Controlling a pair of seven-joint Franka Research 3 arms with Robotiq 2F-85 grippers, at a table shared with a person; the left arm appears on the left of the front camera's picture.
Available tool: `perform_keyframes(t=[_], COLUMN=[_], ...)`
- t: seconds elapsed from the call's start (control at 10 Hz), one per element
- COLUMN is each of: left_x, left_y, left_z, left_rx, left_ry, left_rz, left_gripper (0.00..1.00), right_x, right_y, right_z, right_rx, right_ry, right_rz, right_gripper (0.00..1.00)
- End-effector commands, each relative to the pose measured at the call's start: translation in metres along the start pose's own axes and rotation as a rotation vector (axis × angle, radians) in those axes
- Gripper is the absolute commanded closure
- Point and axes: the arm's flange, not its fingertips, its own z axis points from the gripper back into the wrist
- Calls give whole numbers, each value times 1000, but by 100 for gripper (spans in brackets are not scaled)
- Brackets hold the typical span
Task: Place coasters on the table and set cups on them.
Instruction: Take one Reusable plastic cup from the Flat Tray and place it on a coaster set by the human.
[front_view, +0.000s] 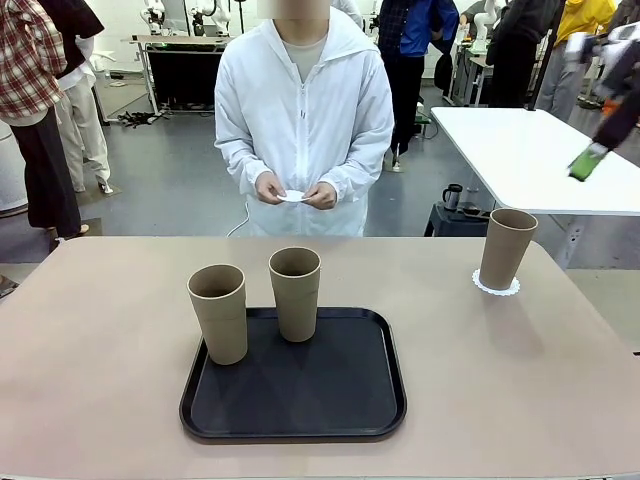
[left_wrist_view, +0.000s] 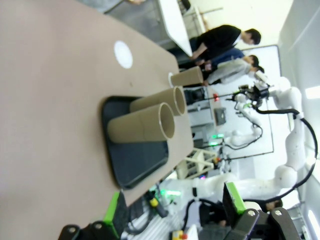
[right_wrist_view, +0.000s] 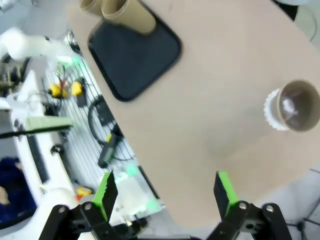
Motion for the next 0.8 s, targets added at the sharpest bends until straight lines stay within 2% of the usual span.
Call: perform_keyframes(t=[0.0, 0.2, 0.3, 0.6, 0.7], left_x=[0, 0, 0, 0, 0], left_y=[0, 0, 0, 0, 0], left_z=[1, 1, 1, 1, 1], left_rx=[-16, -16, -16, -16, -16], left_ry=[-9, -9, -9, -9, -9], left_rz=[-11, -11, -11, -11, -11], left_gripper=[0, 0, 0, 0, 0], right_x=[27, 62, 76, 85, 78], right_y=[-16, -16, -14, -18, -20], right_z=[-45, -89, -107, -132, -131], right_rx=[-68, -125, -140, -98, -29], right_ry=[108, 106, 72, 9, -30], right_rz=[83, 181, 252, 306, 273], right_gripper=[0, 0, 0, 0, 0])
